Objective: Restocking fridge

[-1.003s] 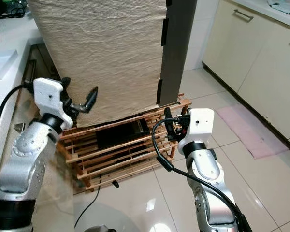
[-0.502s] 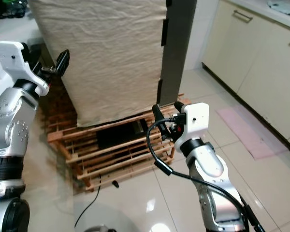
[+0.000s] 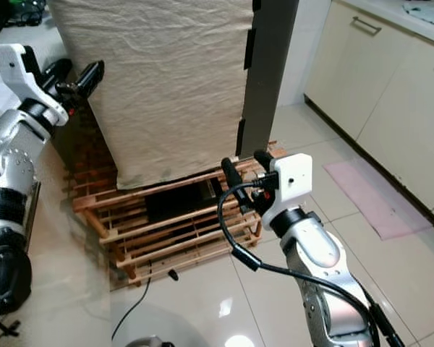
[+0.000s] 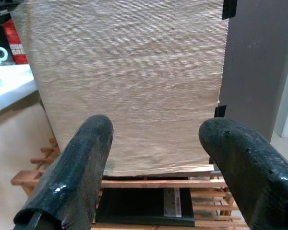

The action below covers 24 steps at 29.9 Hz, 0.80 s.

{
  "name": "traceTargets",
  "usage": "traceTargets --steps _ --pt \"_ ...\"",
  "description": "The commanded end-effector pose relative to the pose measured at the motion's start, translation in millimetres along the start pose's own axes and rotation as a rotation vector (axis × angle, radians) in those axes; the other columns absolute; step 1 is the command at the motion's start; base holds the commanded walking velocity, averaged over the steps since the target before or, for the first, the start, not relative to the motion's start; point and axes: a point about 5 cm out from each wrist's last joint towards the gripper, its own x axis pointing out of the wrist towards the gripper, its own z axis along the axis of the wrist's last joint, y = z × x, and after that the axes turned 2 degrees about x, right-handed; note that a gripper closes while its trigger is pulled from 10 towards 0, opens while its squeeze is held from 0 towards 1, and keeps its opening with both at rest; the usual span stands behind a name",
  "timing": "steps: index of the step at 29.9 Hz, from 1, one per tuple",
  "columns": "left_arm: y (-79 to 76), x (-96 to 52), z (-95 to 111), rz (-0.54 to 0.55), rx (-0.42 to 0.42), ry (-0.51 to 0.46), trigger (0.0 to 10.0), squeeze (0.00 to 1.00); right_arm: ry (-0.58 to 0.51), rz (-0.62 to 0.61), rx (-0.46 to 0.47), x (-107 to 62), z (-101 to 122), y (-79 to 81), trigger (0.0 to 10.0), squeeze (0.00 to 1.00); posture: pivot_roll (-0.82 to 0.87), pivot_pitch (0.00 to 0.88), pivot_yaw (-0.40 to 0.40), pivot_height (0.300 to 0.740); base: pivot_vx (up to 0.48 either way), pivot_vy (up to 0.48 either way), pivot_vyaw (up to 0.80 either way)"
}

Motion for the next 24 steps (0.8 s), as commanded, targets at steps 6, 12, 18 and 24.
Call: traceTargets --steps 6,12,18,24 --pt "-3.3 7.3 7.0 -0.17 -0.075 -0.028 10.0 1.0 -0.001 0.062 -0.005 -3.1 5.1 6.3 10.0 0.0 -0.04 0.0 0.025 0.74 0.0 0.0 0.0" --pt "-5.0 11.0 12.5 -0.296 -0.07 0.007 10.0 1.0 0.016 0.065 -0.008 -7.6 5.0 4.5 10.0 0.0 -0.05 0.01 0.025 0.74 0.0 0.0 0.0" --pt "-10.7 14.0 8.2 -0.346 0.027 0.066 10.0 0.11 0.064 0.082 -0.04 -12.2 -0.6 3.9 10.0 0.0 -0.05 0.02 0.027 0.74 0.0 0.0 0.0" --pt "-25.9 20.6 4.4 -0.444 0.109 0.105 10.0 0.0 0.148 0.062 -0.067 -21.9 -16.8 -0.7 10.0 0.0 -0.05 0.024 0.034 0.74 0.0 0.0 0.0"
